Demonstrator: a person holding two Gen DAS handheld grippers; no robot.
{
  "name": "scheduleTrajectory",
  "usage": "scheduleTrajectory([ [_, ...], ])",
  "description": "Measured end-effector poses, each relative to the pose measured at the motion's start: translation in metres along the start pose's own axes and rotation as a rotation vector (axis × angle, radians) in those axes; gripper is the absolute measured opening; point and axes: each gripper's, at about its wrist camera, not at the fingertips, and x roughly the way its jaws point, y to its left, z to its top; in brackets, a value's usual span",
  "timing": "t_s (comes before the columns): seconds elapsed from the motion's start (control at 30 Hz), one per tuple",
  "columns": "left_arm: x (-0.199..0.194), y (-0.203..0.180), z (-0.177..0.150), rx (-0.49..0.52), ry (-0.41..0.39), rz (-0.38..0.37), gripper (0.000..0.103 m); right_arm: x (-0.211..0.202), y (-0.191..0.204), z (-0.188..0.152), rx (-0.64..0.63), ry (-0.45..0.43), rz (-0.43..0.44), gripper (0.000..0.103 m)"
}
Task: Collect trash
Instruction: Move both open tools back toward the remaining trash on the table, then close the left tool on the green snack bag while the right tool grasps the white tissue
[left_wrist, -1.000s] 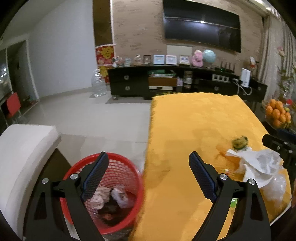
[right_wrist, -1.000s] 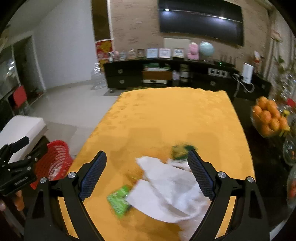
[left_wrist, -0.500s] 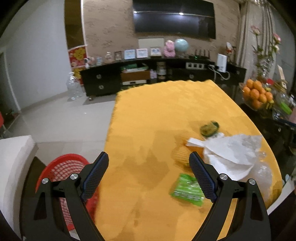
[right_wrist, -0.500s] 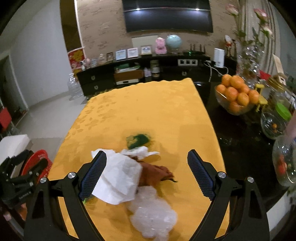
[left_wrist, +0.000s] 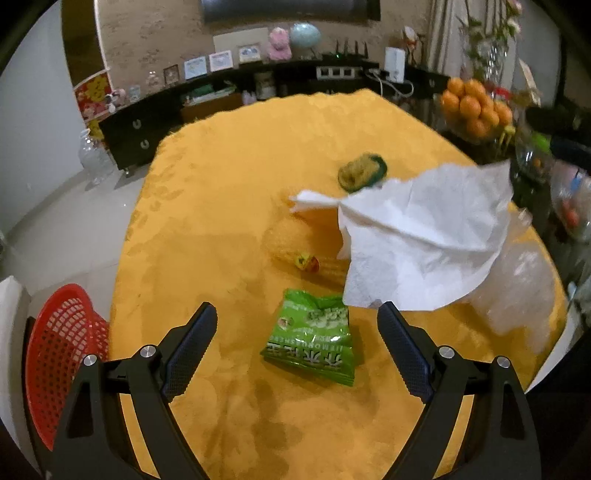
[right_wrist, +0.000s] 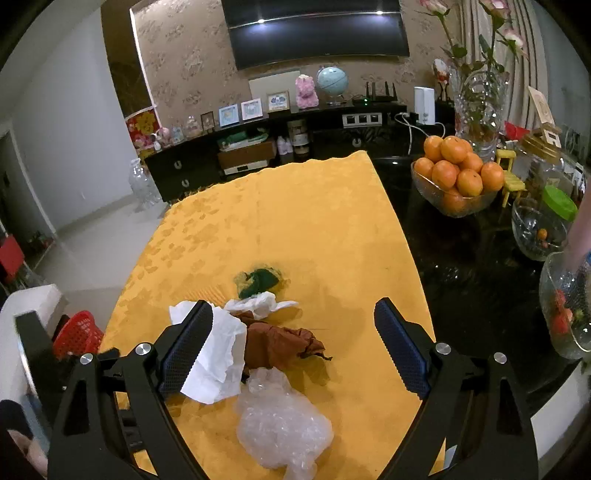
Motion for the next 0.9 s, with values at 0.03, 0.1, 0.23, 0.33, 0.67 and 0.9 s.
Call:
scheduleTrajectory([
  [0.03,0.004,0.0,-0.001,0.002,0.009,0.004,0.085,0.0,0.0,0.0,0.0,0.0,0.0,0.086],
  [0.1,0.01,0.002,-0.003,-0.009,0.02,-0.003,0.085,0.0,-0.001,0.0,0.002,0.0,0.003,0.086],
  [0.23,0.019,0.005,-0.005,-0.034,0.034,-0.016,0.079,0.0,-0.006,0.0,0.009,0.003,0.004,0.086],
  [0.33,0.023,0.006,-0.005,-0.043,0.054,-0.035,0.054,0.002,-0.007,-0.001,0.016,0.009,0.003,0.086],
  [0.67,0.014,0.015,-0.003,-0.062,0.032,-0.031,0.047,0.009,-0.008,-0.003,0.022,0.028,0.023,0.086],
  [0.9,-0.014,0.044,0.006,-0.137,-0.032,0.004,0.047,0.017,0.012,-0.005,-0.048,0.04,0.059,0.086],
])
